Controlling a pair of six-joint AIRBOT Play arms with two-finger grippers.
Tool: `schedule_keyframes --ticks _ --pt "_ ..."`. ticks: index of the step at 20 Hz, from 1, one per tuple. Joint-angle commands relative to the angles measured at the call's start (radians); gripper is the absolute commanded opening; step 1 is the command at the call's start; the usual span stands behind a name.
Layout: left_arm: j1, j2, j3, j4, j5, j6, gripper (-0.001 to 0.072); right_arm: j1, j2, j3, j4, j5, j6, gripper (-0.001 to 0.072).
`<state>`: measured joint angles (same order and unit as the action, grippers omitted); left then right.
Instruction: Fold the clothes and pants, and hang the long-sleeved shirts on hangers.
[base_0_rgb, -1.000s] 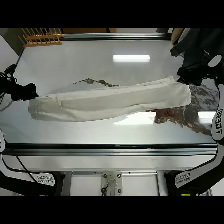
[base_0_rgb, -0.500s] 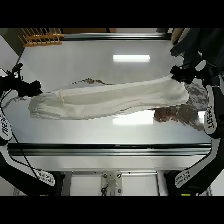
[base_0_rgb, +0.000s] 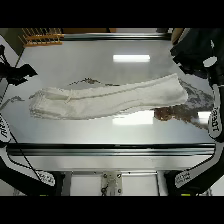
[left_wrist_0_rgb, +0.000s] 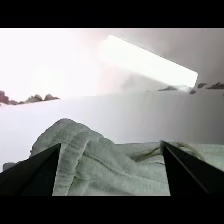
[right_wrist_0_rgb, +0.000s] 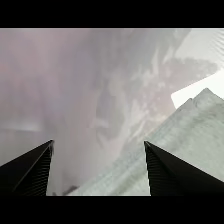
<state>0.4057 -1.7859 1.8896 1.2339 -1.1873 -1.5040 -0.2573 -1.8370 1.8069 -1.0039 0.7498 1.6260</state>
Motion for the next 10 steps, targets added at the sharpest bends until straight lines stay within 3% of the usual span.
schedule_keyframes --ticks 1,5,8,9,10 --pt "0.058 0.127 -0.128 0.009 -0.019 -0.033 0.0679 -0.039 0.112 -0.100 -0.089 0.194 -0.085 0.0610" --pt "0.131 0.321 -0.579 0.028 0.041 -0.113 0.0679 -0.135 0.306 -0.475 -0.145 0.208 -0.013 0.0610" --pt "0.142 0.410 -0.865 0.009 0.168 -0.149 0.0680 -0.216 0.366 -0.691 -0.126 0.204 0.035 0.0615" --pt "0.143 0.421 -0.925 -0.033 0.210 -0.150 0.0680 -0.232 0.365 -0.737 -0.095 0.197 0.035 0.0637" --pt "0.142 0.420 -0.971 -0.092 0.247 -0.148 0.0680 -0.242 0.362 -0.774 -0.053 0.177 0.032 0.0720"
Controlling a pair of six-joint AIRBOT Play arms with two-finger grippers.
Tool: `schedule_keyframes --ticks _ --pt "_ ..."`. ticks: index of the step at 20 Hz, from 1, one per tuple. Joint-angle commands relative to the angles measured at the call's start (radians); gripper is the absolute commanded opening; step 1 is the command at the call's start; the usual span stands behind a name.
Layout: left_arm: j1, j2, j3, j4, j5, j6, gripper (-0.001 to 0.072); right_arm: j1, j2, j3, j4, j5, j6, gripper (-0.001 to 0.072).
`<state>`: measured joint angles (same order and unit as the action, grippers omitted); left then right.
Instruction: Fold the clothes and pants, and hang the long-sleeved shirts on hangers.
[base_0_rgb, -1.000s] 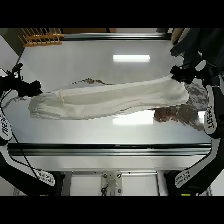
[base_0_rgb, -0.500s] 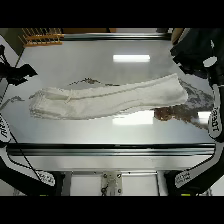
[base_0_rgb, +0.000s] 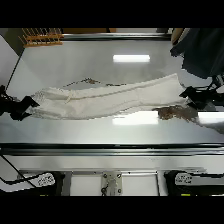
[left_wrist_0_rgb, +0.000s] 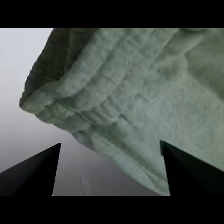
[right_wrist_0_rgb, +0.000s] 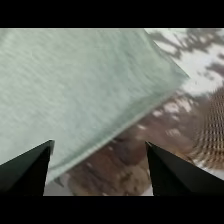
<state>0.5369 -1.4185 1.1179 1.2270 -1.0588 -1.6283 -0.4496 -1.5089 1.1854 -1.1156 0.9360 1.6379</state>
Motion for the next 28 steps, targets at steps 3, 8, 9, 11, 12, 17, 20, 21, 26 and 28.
schedule_keyframes --ticks 3,8,9,11,12,17,20,21,26,28 --pt "0.003 0.050 -0.282 -0.241 0.224 0.015 0.0680 -0.037 0.006 -0.208 0.205 -0.097 -0.038 0.0720" --pt "-0.069 0.047 -0.294 -0.253 0.338 0.024 0.0680 0.047 -0.049 -0.209 0.367 -0.201 -0.121 0.0720" --pt "-0.082 0.039 -0.293 -0.253 0.353 0.024 0.0680 0.069 -0.060 -0.209 0.374 -0.222 -0.121 0.0720" --pt "-0.094 0.007 -0.291 -0.262 0.356 0.024 0.0680 0.111 -0.075 -0.209 0.380 -0.256 -0.123 0.0720" --pt "-0.100 -0.014 -0.291 -0.262 0.353 0.023 0.0680 0.128 -0.080 -0.209 0.380 -0.272 -0.125 0.0720" --pt "-0.110 -0.021 -0.291 -0.258 0.355 0.024 0.0079 0.172 -0.086 -0.208 0.379 -0.348 -0.125 0.0454" --pt "-0.084 0.039 -0.291 -0.252 0.380 0.036 0.0030 0.168 -0.066 -0.208 0.351 -0.315 -0.124 0.0019" --pt "-0.064 0.067 -0.291 -0.252 0.380 0.065 0.0030 0.169 -0.046 -0.208 0.305 -0.299 -0.124 0.0019" --pt "0.066 0.187 -0.293 -0.251 0.234 0.276 0.0030 0.173 0.115 -0.253 0.061 -0.117 -0.119 0.0018" --pt "0.109 0.216 -0.314 -0.250 0.175 0.344 0.0030 0.180 0.203 -0.330 -0.005 -0.063 -0.108 0.0018"
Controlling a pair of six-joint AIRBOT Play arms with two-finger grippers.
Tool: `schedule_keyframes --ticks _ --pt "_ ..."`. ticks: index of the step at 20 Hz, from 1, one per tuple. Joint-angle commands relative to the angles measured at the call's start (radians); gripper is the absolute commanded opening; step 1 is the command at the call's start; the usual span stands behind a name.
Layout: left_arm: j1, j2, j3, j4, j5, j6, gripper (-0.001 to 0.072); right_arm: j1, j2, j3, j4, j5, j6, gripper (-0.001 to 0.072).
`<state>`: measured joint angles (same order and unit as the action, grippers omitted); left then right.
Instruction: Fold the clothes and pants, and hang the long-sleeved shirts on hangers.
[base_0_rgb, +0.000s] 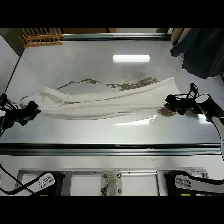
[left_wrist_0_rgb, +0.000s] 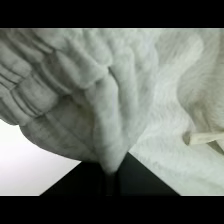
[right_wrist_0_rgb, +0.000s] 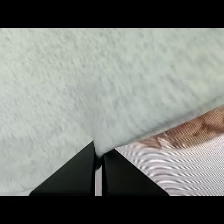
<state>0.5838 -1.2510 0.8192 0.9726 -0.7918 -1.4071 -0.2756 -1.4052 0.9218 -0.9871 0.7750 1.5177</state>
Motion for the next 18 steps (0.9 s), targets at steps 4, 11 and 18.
schedule_keyframes --ticks 4,11,18 --pt "0.153 0.129 -0.145 0.004 -0.096 0.172 0.0030 0.018 0.307 -0.280 -0.184 0.174 0.068 0.0019" --pt "0.182 0.196 -0.194 0.001 -0.159 0.195 0.0383 0.015 0.532 -0.391 -0.177 0.352 0.067 0.0598" --pt "-0.051 0.352 0.004 -0.005 -0.283 0.162 0.0030 -0.288 0.457 -0.010 -0.184 0.547 -0.114 0.0720"
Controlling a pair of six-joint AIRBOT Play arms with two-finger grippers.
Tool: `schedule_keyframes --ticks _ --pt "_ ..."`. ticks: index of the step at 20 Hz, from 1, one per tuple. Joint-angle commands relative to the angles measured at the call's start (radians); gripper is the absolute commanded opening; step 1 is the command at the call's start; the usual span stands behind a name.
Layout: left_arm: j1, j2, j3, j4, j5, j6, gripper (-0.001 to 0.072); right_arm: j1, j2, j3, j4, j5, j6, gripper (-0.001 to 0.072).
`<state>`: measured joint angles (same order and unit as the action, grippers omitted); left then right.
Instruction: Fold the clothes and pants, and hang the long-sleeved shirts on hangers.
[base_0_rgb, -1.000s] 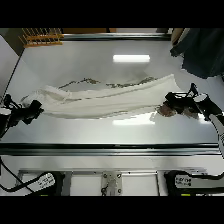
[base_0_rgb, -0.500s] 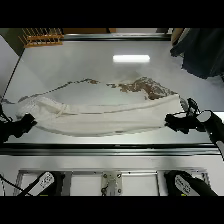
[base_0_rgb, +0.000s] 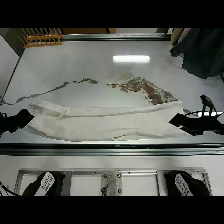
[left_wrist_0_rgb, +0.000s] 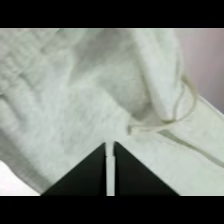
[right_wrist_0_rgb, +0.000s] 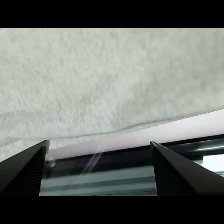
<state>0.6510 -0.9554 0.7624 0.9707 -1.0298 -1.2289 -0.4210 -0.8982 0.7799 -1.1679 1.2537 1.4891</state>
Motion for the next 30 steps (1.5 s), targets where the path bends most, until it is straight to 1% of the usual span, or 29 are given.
schedule_keyframes --ticks 1,2,4,6,9,11,13,16,21,22,24,25,28,30 --pt "-0.196 0.069 0.069 -0.003 -0.040 -0.057 0.0030 -0.215 -0.103 0.173 -0.002 0.071 -0.111 0.0719" --pt "-0.272 0.076 0.073 -0.003 -0.042 -0.085 0.0030 -0.286 -0.172 0.211 -0.001 0.074 -0.141 0.0720" --pt "-0.444 0.065 0.074 -0.003 -0.039 -0.113 0.0030 -0.392 -0.319 0.273 0.010 0.076 -0.195 0.0719" --pt "-0.618 0.023 0.075 -0.002 -0.019 -0.161 0.0030 -0.454 -0.462 0.314 0.032 0.076 -0.235 0.0720" --pt "-0.841 -0.091 0.116 -0.003 0.018 -0.210 0.0030 -0.466 -0.638 0.341 0.088 0.076 -0.345 0.0720" --pt "-0.960 -0.191 0.191 -0.003 0.032 -0.212 0.0030 -0.448 -0.716 0.343 0.140 0.084 -0.423 0.0720" --pt "-1.044 -0.282 0.270 -0.002 0.040 -0.212 0.0030 -0.424 -0.768 0.343 0.171 0.090 -0.476 0.0720" --pt "-1.123 -0.394 0.367 -0.003 0.039 -0.212 0.0030 -0.367 -0.814 0.343 0.200 0.096 -0.510 0.0720" --pt "-1.188 -0.516 0.480 -0.004 0.025 -0.212 0.0030 -0.251 -0.833 0.343 0.231 0.098 -0.517 0.0711" --pt "-1.194 -0.534 0.494 -0.004 0.024 -0.212 0.0030 -0.231 -0.833 0.343 0.230 0.098 -0.518 0.0592" --pt "-1.213 -0.570 0.518 -0.004 0.024 -0.212 0.0030 -0.203 -0.833 0.343 0.230 0.097 -0.518 0.0059" --pt "-1.223 -0.587 0.524 -0.004 0.024 -0.212 0.0030 -0.197 -0.833 0.343 0.230 0.098 -0.523 0.0024" --pt "-1.249 -0.633 0.525 -0.004 0.040 -0.215 0.0030 -0.195 -0.800 0.343 0.220 0.118 -0.520 0.0019" --pt "-1.268 -0.671 0.526 -0.006 0.066 -0.232 0.0030 -0.190 -0.730 0.351 0.168 0.151 -0.512 0.0019"
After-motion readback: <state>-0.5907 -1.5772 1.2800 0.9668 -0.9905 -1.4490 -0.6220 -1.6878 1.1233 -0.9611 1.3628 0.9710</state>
